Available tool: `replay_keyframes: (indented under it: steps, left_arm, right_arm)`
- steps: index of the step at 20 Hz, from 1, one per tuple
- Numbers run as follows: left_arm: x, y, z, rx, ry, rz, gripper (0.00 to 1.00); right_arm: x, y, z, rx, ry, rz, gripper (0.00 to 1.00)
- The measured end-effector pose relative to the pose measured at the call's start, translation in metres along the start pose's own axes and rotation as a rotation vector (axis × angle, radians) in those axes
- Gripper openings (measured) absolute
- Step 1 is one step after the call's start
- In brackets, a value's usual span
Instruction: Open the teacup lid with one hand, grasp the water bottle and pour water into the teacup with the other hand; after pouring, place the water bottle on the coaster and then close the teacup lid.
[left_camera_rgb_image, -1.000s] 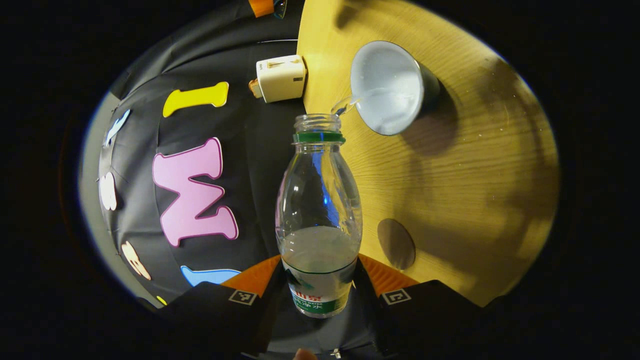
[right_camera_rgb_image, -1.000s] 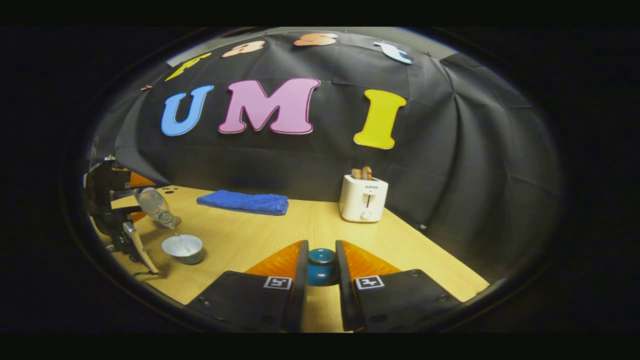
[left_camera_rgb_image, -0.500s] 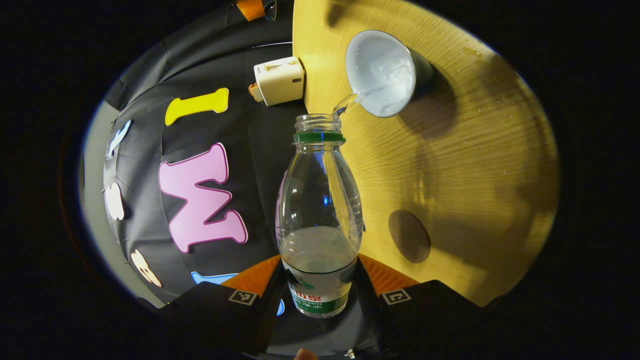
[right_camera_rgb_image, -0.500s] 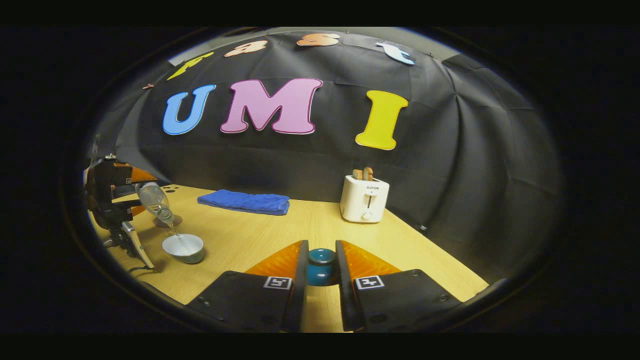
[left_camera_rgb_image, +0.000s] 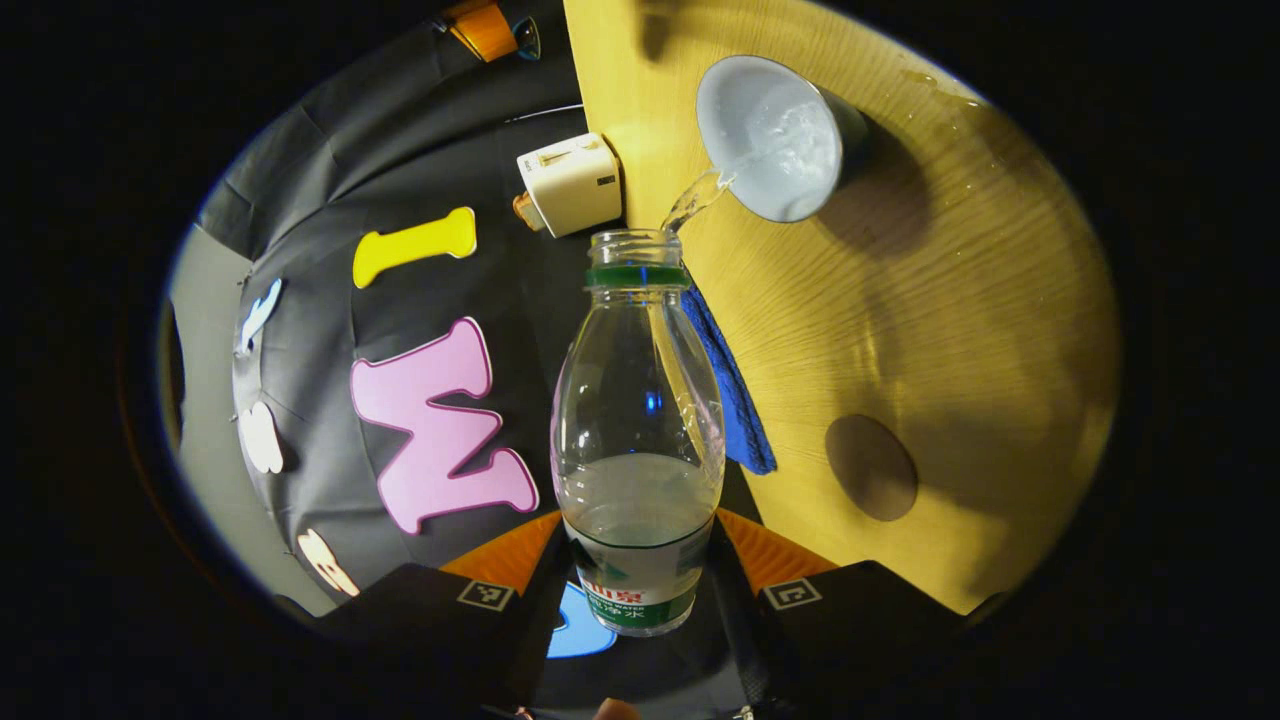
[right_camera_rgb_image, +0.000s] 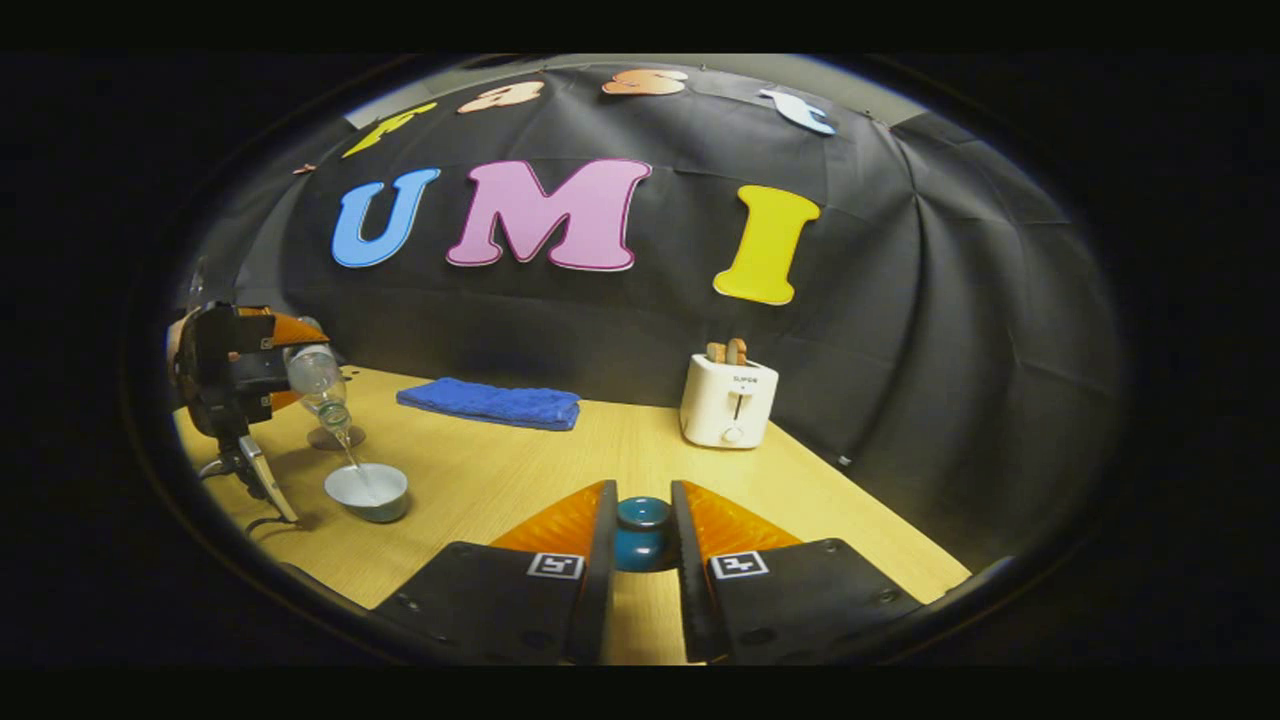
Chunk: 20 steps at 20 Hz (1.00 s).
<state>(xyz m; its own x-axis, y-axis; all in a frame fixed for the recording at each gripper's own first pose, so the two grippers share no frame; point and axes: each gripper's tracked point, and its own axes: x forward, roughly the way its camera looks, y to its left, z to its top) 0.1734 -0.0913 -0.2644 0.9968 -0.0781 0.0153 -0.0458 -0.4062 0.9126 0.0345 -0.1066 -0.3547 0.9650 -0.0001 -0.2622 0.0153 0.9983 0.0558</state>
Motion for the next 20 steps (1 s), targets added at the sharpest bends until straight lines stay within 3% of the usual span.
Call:
replay_keyframes:
  steps: [8,11,14,18,19,20]
  left_arm:
    - [0.005,0.019,0.009,0.049,-0.071,0.090,0.75]
    - [0.007,0.028,0.012,0.083,-0.090,0.131,0.75]
    - [0.008,0.038,0.015,0.118,-0.112,0.173,0.75]
    - [0.013,0.058,0.018,0.162,-0.149,0.244,0.75]
    - [0.015,0.061,0.019,0.175,-0.157,0.256,0.77]
    - [0.016,0.064,0.019,0.189,-0.169,0.269,0.77]
  right_arm:
    - [-0.002,-0.010,0.000,0.003,-0.013,-0.003,0.36]
    - [-0.004,-0.013,0.000,-0.010,-0.019,-0.003,0.27]
    - [-0.006,-0.017,-0.001,-0.021,-0.021,-0.003,0.36]
    - [-0.007,-0.023,-0.002,-0.019,-0.022,-0.010,0.36]
    - [-0.008,-0.025,-0.002,-0.020,-0.024,-0.012,0.31]
    - [-0.009,-0.026,-0.001,-0.020,-0.025,-0.014,0.36]
